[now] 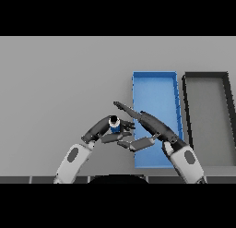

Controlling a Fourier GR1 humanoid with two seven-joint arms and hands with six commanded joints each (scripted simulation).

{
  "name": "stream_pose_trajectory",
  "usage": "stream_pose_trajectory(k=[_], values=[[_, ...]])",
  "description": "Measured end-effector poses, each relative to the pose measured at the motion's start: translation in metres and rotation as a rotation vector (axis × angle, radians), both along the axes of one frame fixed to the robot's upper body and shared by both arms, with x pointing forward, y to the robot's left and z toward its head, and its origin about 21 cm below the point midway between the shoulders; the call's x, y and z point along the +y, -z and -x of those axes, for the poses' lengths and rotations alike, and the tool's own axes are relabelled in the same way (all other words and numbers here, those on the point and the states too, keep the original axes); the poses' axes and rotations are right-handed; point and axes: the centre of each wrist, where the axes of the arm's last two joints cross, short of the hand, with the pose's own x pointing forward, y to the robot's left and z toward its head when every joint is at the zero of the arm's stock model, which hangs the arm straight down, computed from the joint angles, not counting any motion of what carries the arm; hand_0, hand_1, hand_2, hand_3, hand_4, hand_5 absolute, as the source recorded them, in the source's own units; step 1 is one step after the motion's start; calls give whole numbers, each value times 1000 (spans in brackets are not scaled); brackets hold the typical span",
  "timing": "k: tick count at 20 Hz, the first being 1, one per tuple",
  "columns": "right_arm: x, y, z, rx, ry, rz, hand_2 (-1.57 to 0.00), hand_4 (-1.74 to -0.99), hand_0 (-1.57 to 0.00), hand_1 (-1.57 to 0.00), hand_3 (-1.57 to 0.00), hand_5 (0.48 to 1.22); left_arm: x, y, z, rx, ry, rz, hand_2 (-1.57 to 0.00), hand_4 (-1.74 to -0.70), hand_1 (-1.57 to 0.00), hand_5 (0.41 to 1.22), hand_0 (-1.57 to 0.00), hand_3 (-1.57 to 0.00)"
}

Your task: Pick up the blue pipe and place it into the blue bin.

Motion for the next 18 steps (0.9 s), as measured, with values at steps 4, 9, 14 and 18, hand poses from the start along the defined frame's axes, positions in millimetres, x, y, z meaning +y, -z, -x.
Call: stream_pose_trajectory(k=[4, 9, 14, 18], values=[[21, -17, -10, -11, -39, 67, -77, -1196, -16, -25, 1, 526, -3, 2, -1, 24, 22, -4, -1571, -1470, -1571, 1221, -1571, -1571], [41, -20, -31, 16, -80, 114, -261, -1233, -168, -218, -128, 487, -1, 0, 2, 13, 1, -35, -1571, -1462, -1571, 1221, -1571, -1571], [52, -21, -34, 0, -140, 111, -1042, -1514, -1015, -1015, -872, 550, 0, 1, 2, 49, -11, -95, -1571, -1645, -1571, 1221, -1571, -1571], [60, -15, -34, 6, -179, 10, -1354, -1628, -1343, -1343, -1186, 856, -2, 0, 0, 85, 4, -53, -1571, -1699, -1571, 1221, -1571, -1502]])
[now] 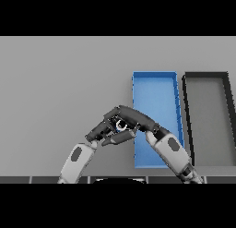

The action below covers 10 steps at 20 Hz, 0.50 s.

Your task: Pick up the blue pipe and place it into the blue bin.

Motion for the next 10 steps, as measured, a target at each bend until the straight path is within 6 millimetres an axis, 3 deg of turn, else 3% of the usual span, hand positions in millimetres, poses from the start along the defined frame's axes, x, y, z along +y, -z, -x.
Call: stream_pose_trajectory(k=[2, 4, 10], values=[[1, 1, 2, -2, -13, -7, -1432, -1665, -1425, -1425, -1304, 987, 1, 0, 1, 6, 2, 11, -1571, -1713, -1571, 1221, -1571, -1464], [3, 0, 4, -19, -6, 7, -1482, -1692, -1478, -1478, -1400, 1071, 1, 3, 1, 7, 2, 25, -1571, -1722, -1571, 1221, -1571, -1437], [8, 4, 6, -76, -7, -78, -1548, -1728, -1547, -1547, -1526, 1182, 3, -3, 1, -7, -16, -1, -1571, -1730, -1571, 1221, -1571, -1424]])
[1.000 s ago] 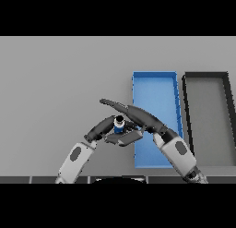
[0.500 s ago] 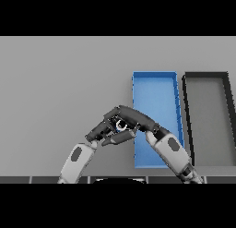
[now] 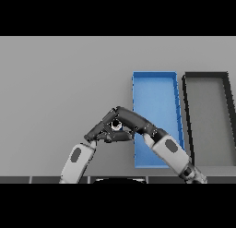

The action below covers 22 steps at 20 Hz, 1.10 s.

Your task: Pick up the blue pipe and place it into the blue bin.

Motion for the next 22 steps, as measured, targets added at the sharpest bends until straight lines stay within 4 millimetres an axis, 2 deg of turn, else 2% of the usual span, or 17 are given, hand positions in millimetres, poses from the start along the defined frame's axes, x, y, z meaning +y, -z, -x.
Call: stream_pose_trajectory(k=[1, 2, 4, 6, 8, 11, 14, 18, 20, 22], values=[[-1, 3, 1, -10, 9, 1, -1552, -1731, -1551, -1551, -1535, 1190, 3, 2, 1, -12, -9, -15, -1571, -1724, -1571, 1221, -1571, -1454], [-3, 2, 3, -28, 9, -7, -1556, -1733, -1555, -1555, -1542, 1196, 2, 0, 3, -42, -29, -17, -1293, -1599, -1342, 1221, -1462, -1166], [0, -2, 2, -31, 29, 16, -1561, -1736, -1561, -1561, -1553, 1205, 6, -1, 1, -67, -10, -48, -827, -1372, -858, 1221, -935, -746], [0, -2, 5, -9, 33, 23, -1565, -1738, -1565, -1565, -1559, 1211, 4, -1, -1, -65, 45, -79, -529, -1206, -549, 1221, -598, -477], [0, -1, 6, 24, 54, 56, -1567, -1739, -1567, -1567, -1563, 1214, 5, 3, 1, -76, 54, -116, -338, -1085, -351, 1029, -383, -305], [3, 1, 5, 19, 76, 96, -1569, -1740, -1569, -1569, -1567, 1218, 11, 1, -1, -60, 22, -119, -173, -996, -179, 770, -195, -156], [3, -2, 9, 21, 71, 90, -1570, -1740, -1570, -1570, -1569, 1219, 9, 2, -1, -24, 15, -100, -88, -969, -91, 603, -100, -79], [3, -1, 7, 44, 67, 57, -1571, -1741, -1571, -1571, -1570, 1220, 14, 4, -1, -24, -10, -108, -35, -938, -37, 495, -40, -32], [2, -5, 6, 105, 44, -1, -1571, -1741, -1571, -1571, -1570, 1221, 11, 5, -1, -16, -15, -127, -22, -922, -23, 482, -25, -20], [1, -17, 4, 136, 45, -40, -1571, -1741, -1571, -1571, -1571, 1221, 11, 7, 0, -13, -9, -135, -14, -913, -14, 470, -16, -12]])
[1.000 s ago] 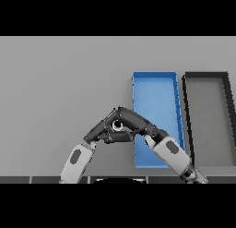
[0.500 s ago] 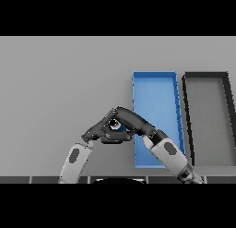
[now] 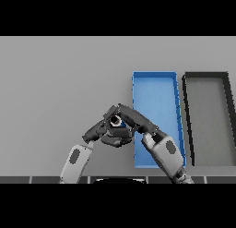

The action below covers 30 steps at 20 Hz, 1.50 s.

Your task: Pick up the blue pipe and place it into the blue bin.

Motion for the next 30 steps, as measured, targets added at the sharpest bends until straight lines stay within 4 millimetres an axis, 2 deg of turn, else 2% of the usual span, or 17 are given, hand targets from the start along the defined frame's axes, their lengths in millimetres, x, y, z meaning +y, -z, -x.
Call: stream_pose_trajectory(k=[3, 7, 11, 14, 16, 20, 24, 26, 30], values=[[-7, -28, -6, 27, -10, -55, -1571, -1741, -1571, -1571, -1571, 1221, 0, -2, -1, -2, -1, 4, -7, -907, -7, 450, -8, -6], [-20, -86, -23, -33, -41, -156, -1571, -1741, -1571, -1571, -1571, 1221, 2, -2, -1, 15, -1, -2, -2, -905, -2, 435, -3, -2], [-48, -134, -44, -132, 195, -213, -1571, -1741, -1571, -1571, -1571, 1221, 1, -3, -1, 36, -5, -32, 0, -892, 0, 428, 0, 0], [-75, -141, -64, -102, 321, -204, -1571, -1741, -1571, -1571, -1571, 1221, 6, -4, -2, 24, -9, -30, 0, -890, 0, 415, 0, 0], [-98, -135, -74, -87, 414, -180, -1571, -1741, -1571, -1571, -1571, 1221, 8, -5, -3, 16, -13, -29, 1, -882, 1, 411, 1, 1], [-142, -99, -83, 5, 564, -146, -1571, -1741, -1571, -1571, -1571, 1221, 5, -3, 1, -6, -4, -41, 1, -869, 1, 418, 1, 1], [-167, -52, -74, 117, 646, -106, -1571, -1741, -1571, -1571, -1571, 1221, 3, -3, -2, 0, -11, -42, 1, -870, 1, 421, 1, 1], [-177, -29, -66, 170, 686, -69, -1571, -1741, -1571, -1571, -1571, 1221, 7, 0, 5, 11, -2, -23, 1, -877, 1, 422, 1, 1], [-182, 13, -45, 312, 786, -27, -1571, -1741, -1571, -1571, -1571, 1221, 7, -4, 3, 17, -15, -19, 1, -880, 1, 428, 1, 1]])
